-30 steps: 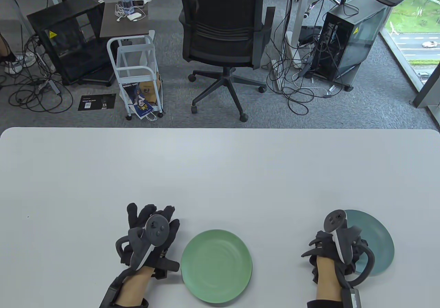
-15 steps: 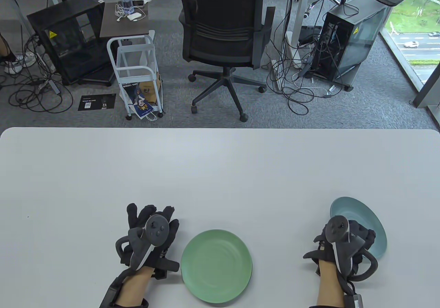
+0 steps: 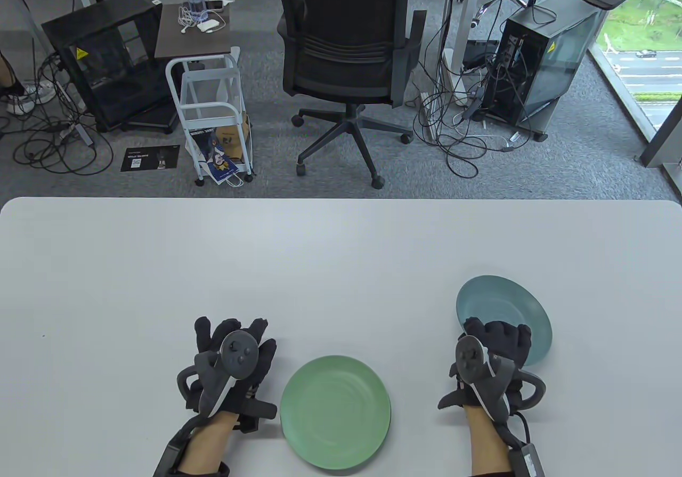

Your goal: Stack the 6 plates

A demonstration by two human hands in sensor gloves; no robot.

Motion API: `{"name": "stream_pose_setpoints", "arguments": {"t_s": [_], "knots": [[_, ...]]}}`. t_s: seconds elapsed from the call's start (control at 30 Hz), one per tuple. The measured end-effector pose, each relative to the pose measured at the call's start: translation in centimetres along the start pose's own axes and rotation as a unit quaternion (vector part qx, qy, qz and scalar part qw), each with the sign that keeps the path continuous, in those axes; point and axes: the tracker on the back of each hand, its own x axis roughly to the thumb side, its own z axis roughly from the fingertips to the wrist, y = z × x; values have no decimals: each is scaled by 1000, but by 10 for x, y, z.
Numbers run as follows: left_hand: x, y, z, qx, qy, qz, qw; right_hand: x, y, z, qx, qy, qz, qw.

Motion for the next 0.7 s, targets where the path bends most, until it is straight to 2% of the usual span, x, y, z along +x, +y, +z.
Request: {"name": "stream_pose_setpoints", "arguments": {"t_s": [0.33,0.7], "knots": [[-2,0,-2,-5,9,20,1000,43,-15,11,-26,-103,-42,993],[2,16,1,20,13,54,998,87,-36,33,-52,-205,-76,974]]}}
